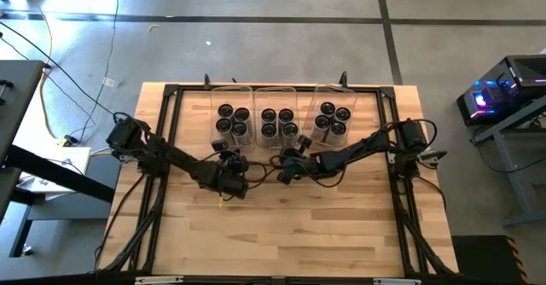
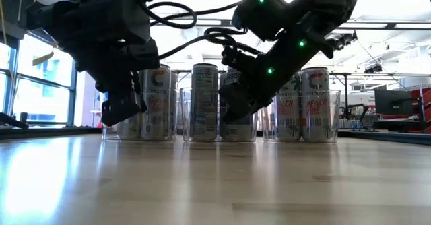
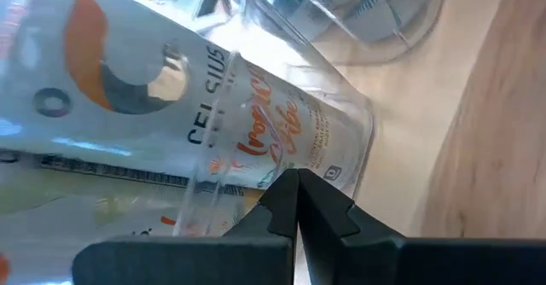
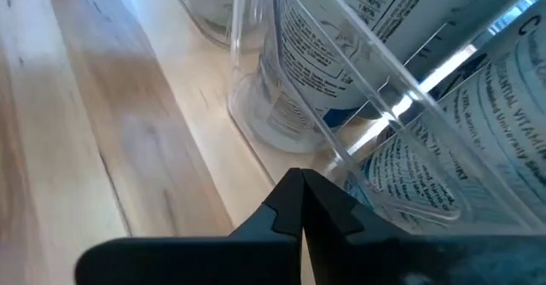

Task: Sort soda cans
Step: Adjust the transparent bins

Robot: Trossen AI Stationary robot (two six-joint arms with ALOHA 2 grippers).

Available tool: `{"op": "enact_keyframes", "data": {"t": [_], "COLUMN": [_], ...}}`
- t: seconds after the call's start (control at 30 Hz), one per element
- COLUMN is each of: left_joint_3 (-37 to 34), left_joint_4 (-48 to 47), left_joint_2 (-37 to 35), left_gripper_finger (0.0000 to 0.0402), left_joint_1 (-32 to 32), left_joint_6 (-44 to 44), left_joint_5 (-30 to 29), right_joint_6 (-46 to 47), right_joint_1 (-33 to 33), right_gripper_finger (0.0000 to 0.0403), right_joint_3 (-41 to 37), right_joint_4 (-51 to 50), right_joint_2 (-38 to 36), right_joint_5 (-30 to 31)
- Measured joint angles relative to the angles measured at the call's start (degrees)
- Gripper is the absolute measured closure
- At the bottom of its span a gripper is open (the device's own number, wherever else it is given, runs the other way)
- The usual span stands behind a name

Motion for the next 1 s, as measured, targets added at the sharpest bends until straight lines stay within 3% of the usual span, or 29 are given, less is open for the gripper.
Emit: {"op": "enact_keyframes", "data": {"t": [0.13, 0.3, 0.43, 0.57, 0.67, 0.77, 1.0], "left_joint_3": [0.02, 0.46, 2.16, 4.13, 4.91, 5.00, 4.98], "left_joint_4": [-0.18, -0.37, -0.27, -0.01, 1.30, 2.25, 2.35], "left_joint_2": [-0.08, -0.09, -0.07, -0.09, -0.07, -0.08, -0.07], "left_gripper_finger": [0.0402, 0.0402, 0.0401, 0.0402, 0.0402, 0.0402, 0.0402], "left_joint_1": [-3.17, -8.11, -11.39, -13.52, -14.13, -14.16, -14.07], "left_joint_6": [-3.27, -9.67, -13.61, -15.33, -15.30, -15.30, -14.88], "left_joint_5": [-1.05, 0.65, 2.43, 2.57, 2.33, 1.87, 1.74], "right_joint_6": [0.24, 5.66, 17.86, 37.45, 50.40, 57.96, 62.49], "right_joint_1": [3.47, 10.79, 17.52, 21.89, 22.00, 20.53, 9.42], "right_gripper_finger": [0.0403, 0.0403, 0.0403, 0.0403, 0.0403, 0.0403, 0.0403], "right_joint_3": [0.00, 0.00, 0.02, -0.08, -2.34, -6.27, -19.48], "right_joint_4": [-1.90, -14.32, -32.67, -54.73, -68.73, -75.49, -73.79], "right_joint_2": [-2.39, -8.14, -15.46, -23.42, -28.18, -33.26, -48.76], "right_joint_5": [0.43, -1.56, -2.21, -5.88, -4.68, -0.90, 6.04]}}
